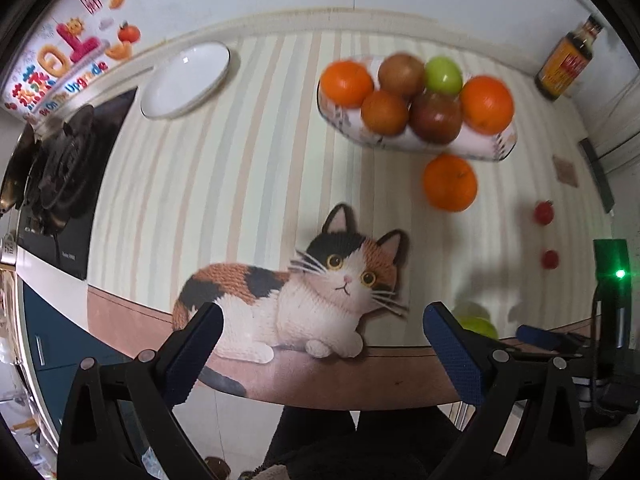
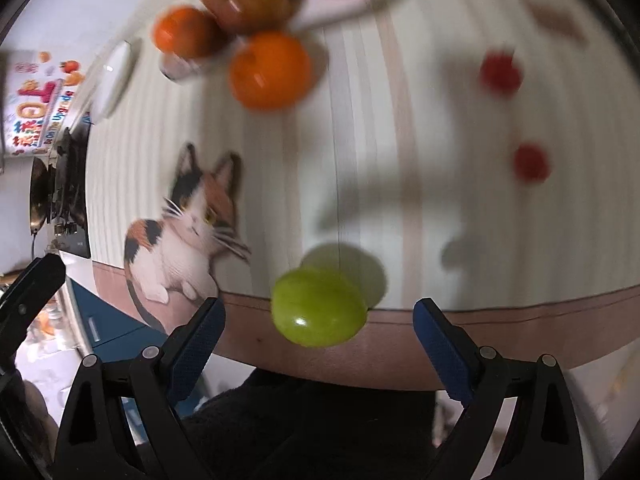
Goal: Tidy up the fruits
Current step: 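Grasp the orange with the left tool while the right tool grasps the green apple, then carry both fruits onto the platter and open both tools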
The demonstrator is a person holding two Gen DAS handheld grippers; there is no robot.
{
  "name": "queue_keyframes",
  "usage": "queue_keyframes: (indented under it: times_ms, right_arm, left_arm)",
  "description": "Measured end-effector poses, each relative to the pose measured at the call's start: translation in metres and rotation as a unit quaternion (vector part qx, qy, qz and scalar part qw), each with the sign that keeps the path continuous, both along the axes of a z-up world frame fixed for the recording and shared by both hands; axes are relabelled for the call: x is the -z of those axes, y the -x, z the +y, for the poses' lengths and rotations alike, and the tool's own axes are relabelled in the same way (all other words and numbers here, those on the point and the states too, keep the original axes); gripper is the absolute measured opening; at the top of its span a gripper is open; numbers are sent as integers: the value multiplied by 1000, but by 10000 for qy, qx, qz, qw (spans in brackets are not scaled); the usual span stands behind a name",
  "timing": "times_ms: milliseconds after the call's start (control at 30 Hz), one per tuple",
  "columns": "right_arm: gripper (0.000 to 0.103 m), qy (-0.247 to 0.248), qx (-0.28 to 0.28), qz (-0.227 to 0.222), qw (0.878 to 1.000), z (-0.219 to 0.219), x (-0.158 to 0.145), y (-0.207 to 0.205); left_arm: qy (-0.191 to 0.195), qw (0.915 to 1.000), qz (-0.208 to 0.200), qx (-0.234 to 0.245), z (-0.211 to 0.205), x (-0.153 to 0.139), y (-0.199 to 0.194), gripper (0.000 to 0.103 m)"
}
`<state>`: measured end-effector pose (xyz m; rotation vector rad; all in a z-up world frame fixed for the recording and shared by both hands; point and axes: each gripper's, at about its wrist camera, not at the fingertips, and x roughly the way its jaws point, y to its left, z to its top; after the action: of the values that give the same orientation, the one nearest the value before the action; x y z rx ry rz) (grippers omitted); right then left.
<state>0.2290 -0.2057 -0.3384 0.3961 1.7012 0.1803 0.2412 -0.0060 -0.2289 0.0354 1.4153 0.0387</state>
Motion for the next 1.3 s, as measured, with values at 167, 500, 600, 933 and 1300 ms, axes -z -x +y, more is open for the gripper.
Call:
queue_keyframes:
  times_ms: [167, 500, 600, 933, 1300]
  right_arm:
    - [68, -111, -75, 251, 9996, 12, 29, 2]
    - [64, 262, 292, -362, 9986, -22, 5, -28]
    - [64, 378, 391, -469, 9974, -38, 2, -44]
    - [64, 507, 505, -552, 9959, -52, 8, -74]
    - [64, 370, 242, -521, 9977, -33, 14, -77]
  left_arm:
    - [5, 9998, 210, 36, -8, 18, -10, 103]
    - [597, 9975, 321, 219, -48, 33, -74, 102]
    - [718, 9957, 490, 325, -67, 50, -100, 102]
    - [808, 9888, 935, 841, -119, 104, -137, 87]
    - [848, 9897, 904, 719, -90, 102, -106, 62]
